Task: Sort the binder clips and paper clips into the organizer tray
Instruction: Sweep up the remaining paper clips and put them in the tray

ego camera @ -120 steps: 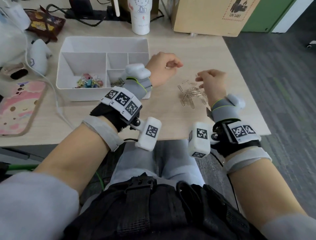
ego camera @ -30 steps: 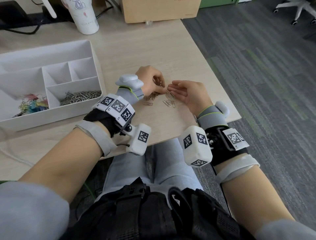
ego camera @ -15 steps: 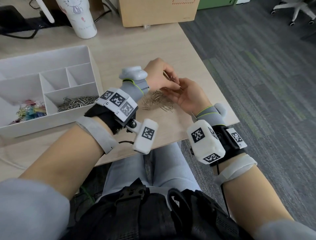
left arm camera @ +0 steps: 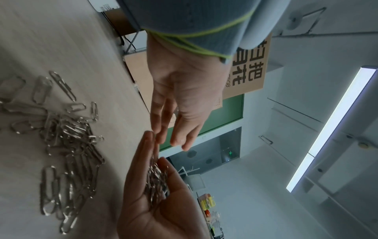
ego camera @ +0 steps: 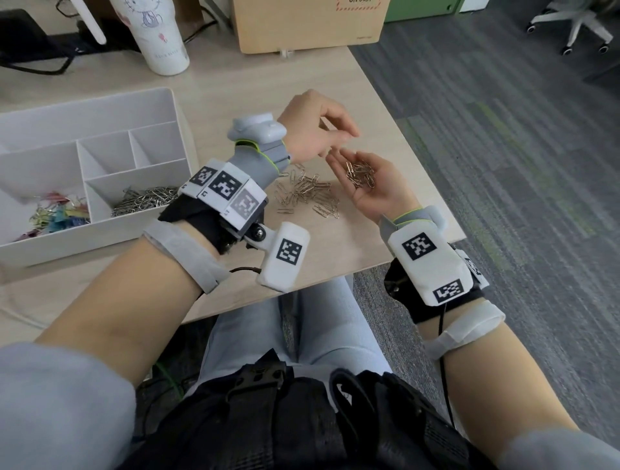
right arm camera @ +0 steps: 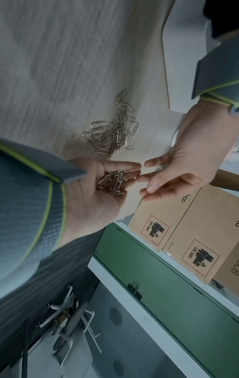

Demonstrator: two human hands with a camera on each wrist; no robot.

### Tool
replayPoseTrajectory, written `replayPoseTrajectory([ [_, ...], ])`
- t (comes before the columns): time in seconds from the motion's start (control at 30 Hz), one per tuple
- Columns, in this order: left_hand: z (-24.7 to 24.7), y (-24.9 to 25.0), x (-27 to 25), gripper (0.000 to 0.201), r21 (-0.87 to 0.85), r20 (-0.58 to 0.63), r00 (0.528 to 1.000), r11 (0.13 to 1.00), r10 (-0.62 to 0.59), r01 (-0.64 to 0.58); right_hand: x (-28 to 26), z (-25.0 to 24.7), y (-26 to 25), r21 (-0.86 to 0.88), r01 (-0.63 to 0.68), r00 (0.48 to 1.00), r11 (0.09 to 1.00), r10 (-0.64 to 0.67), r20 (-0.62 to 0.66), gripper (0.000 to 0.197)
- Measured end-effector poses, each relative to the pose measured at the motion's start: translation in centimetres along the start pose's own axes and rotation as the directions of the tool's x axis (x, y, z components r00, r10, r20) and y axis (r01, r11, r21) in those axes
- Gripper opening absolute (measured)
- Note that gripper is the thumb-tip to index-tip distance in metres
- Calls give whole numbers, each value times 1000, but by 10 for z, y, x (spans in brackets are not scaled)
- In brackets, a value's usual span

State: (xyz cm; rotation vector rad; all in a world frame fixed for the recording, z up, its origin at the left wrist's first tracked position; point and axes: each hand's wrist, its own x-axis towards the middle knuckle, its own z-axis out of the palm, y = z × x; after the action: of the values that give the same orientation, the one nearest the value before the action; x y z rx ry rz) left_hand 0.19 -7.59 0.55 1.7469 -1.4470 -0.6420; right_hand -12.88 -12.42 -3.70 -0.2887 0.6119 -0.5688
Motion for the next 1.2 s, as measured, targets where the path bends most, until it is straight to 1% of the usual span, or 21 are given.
replayPoseTrajectory([
  [0.03, 0, -5, 0, 14, 31, -65, 998, 999, -10, 12, -1, -1, -1, -3, 2, 1000, 1000, -2, -20, 32],
  [0.07, 0, -10, -1, 15, 75, -103, 994, 997, -26, 34, -2, -3, -2, -3, 9, 999, 1000, -9, -36, 30],
  [0.1, 1, -16, -3, 15, 121, -104, 993, 991, -49, 62, -4, -5, -3, 4, 22, 999, 1000, -21, -49, 28],
  [0.13, 3, -21, -5, 20, 162, -69, 994, 982, -81, 92, -6, -6, -4, 15, 35, 998, 999, -34, -61, 27],
  [0.17, 6, -26, -8, 30, 206, -9, 993, 971, -119, 118, -7, -8, -5, 25, 44, 996, 999, -42, -74, 27],
  [0.2, 9, -29, -11, 42, 250, 64, 988, 961, -140, 120, -8, -10, -5, 35, 49, 995, 998, -45, -85, 28],
  [0.27, 16, -33, -16, 61, 340, 186, 974, 938, -131, 61, -10, -13, -6, 54, 54, 994, 997, -48, -97, 30],
  [0.3, 19, -34, -18, 63, 397, 210, 969, 917, -128, 35, -11, -14, -6, 60, 51, 994, 997, -45, -97, 31],
  [0.37, 25, -35, -22, 55, 497, 206, 970, 868, -125, 6, -12, -15, -5, 61, 43, 995, 997, -37, -94, 33],
  [0.4, 27, -37, -22, 51, 520, 199, 973, 854, -121, 0, -12, -15, -5, 61, 35, 995, 998, -30, -94, 34],
  [0.53, 20, -42, -28, 28, 476, 164, 978, 879, -128, 35, -14, -13, 0, 64, 18, 996, 998, -12, -93, 34],
  [0.6, 13, -47, -32, 23, 453, 158, 977, 890, -140, 55, -15, -11, 4, 57, 11, 997, 998, -6, -81, 34],
  [0.67, 6, -49, -37, 24, 448, 141, 979, 891, -146, 69, -15, -10, 6, 55, 4, 997, 998, 0, -72, 34],
  [0.73, 0, -50, -42, 34, 433, 77, 988, 897, -134, 88, -14, -9, 8, 53, -3, 998, 999, 7, -62, 33],
  [0.8, -4, -52, -49, 56, 463, 27, 987, 877, -157, 127, -15, -8, 10, 48, -2, 998, 999, 4, -55, 33],
  [0.87, -5, -52, -54, 78, 535, 47, 975, 830, -218, 160, -14, -8, 10, 51, 7, 998, 999, -4, -56, 34],
  [0.9, -4, -52, -57, 85, 555, 57, 969, 815, -239, 168, -13, -9, 11, 49, 8, 998, 999, -6, -56, 33],
  [0.97, -5, -51, -58, 91, 516, 74, 971, 842, -229, 159, -13, -9, 12, 46, 12, 998, 999, -9, -55, 33],
  [1.03, -3, -49, -55, 79, 457, 75, 978, 879, -194, 140, -13, -11, 12, 51, 14, 999, 999, -11, -53, 33],
  [1.13, 0, -50, -50, 46, 413, 37, 980, 896, -194, 161, -14, -12, 12, 65, 17, 999, 998, -13, -48, 32],
  [1.2, 2, -53, -49, 35, 391, 16, 982, 905, -187, 166, -16, -11, 12, 81, 31, 998, 996, -27, -49, 32],
])
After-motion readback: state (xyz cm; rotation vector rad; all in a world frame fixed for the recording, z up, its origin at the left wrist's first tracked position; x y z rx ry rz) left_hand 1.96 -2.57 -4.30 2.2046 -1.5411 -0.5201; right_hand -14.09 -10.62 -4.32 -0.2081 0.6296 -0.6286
